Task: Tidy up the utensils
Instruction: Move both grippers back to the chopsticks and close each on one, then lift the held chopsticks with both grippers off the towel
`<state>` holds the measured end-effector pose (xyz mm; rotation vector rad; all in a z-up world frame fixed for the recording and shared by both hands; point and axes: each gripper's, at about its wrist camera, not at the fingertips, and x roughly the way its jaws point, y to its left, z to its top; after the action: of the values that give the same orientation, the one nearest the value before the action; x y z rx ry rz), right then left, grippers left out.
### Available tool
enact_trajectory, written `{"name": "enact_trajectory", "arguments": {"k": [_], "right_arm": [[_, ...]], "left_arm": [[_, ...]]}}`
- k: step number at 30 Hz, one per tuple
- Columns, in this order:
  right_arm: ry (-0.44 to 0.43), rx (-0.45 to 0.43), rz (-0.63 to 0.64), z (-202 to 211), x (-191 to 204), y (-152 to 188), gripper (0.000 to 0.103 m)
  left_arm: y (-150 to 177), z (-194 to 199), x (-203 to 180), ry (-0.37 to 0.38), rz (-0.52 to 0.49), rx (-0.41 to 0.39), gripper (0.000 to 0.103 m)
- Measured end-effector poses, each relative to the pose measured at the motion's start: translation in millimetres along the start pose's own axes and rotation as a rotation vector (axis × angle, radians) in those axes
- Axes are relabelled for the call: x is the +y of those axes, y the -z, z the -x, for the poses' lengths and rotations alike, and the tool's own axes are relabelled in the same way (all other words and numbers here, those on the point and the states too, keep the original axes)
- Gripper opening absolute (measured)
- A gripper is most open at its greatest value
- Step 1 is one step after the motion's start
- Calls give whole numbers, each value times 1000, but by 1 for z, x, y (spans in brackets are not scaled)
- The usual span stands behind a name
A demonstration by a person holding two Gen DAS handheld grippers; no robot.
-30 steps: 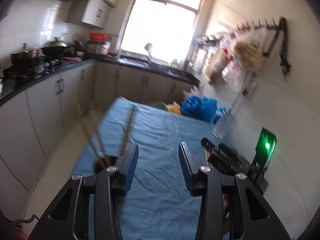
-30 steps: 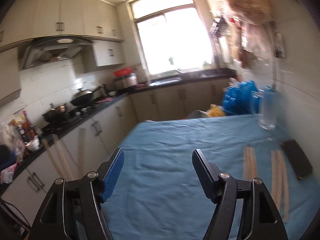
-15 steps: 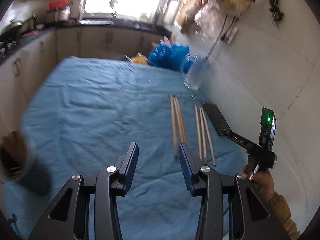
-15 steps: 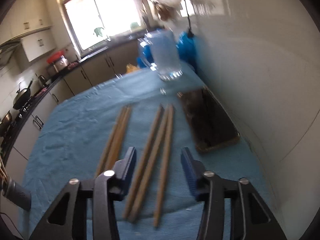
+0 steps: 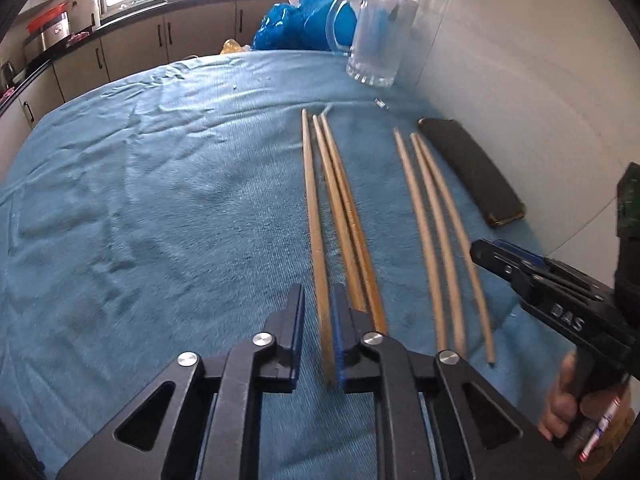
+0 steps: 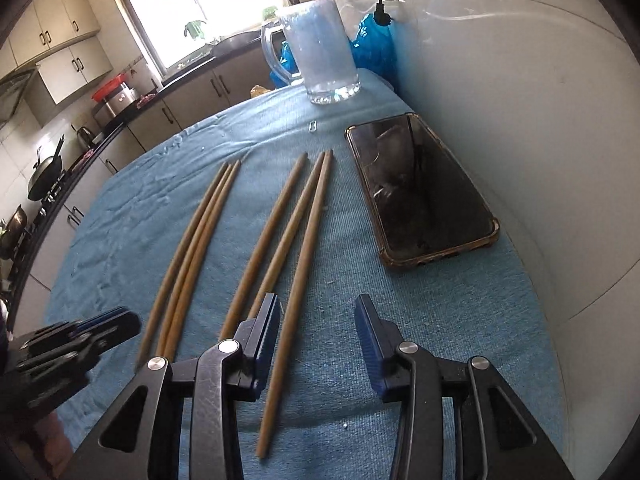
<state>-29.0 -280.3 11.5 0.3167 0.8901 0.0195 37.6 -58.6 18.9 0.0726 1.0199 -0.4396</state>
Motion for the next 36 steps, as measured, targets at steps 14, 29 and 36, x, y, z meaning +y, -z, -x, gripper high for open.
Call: {"name": "enact_trajectory", "arguments": {"k": [14, 29, 36], "right_arm": [[138, 47, 91, -9, 21, -8, 14], [85, 192, 61, 54, 20, 63, 9], [73, 260, 73, 77, 16, 79, 41]], "left_arm": [[-12, -14, 3, -12, 12, 27, 7], [96, 67, 44, 75, 107, 191, 7], [108, 102, 34, 83, 21, 164, 14]]}}
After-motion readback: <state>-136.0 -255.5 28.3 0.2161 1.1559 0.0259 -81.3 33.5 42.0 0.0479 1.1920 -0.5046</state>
